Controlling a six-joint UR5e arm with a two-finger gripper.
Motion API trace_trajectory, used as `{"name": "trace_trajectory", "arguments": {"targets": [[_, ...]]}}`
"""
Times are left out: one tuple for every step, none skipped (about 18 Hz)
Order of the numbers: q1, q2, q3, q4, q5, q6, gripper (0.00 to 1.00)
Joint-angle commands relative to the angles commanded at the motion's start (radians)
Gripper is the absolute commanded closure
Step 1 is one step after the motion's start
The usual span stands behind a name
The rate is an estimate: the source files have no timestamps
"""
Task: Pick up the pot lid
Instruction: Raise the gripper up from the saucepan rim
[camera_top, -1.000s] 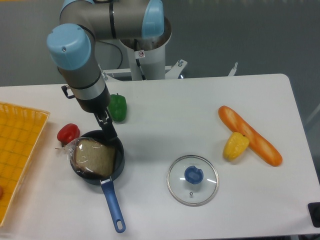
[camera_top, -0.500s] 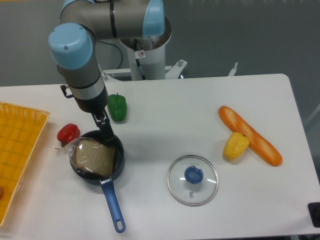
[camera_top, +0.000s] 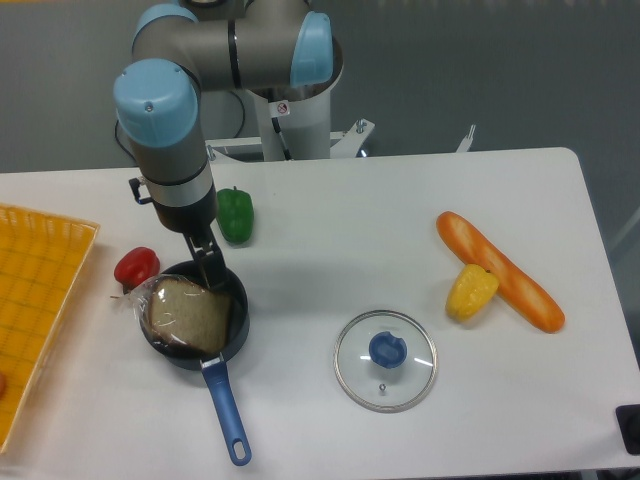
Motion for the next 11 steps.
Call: {"name": "trace_trajectory", "arguments": {"targets": [[-0.002,0.0,0.0,0.0,0.0,-0.002,0.0],[-0.003,-0.002,0.0,0.0,-0.002,-0.003,0.0],[-0.005,-0.002,0.0,0.0,-0.003,-0.015,0.0],[-0.005,-0.003,0.0,0.002,-0.011,-0.038,0.0],[-0.005,-0.005,0.0,0.005,-0.018,-0.057,0.0],[-0.005,-0.009,0.0,0.008,-0.018,-0.058,0.0],[-0.005,-0.012,0.0,0.017,-0.017,-0.058,0.0],[-0.005,-0.015,0.0,0.021,-0.017,-0.058,0.0],[-0.002,-0.021,0.003,0.031,-0.017,-0.06,0.0],[0.004,-0.025,0.011,0.037,-0.026,-0.061,0.0],[0.009,-0.029,0.018,0.035,-0.04,-0.066,0.0]]}}
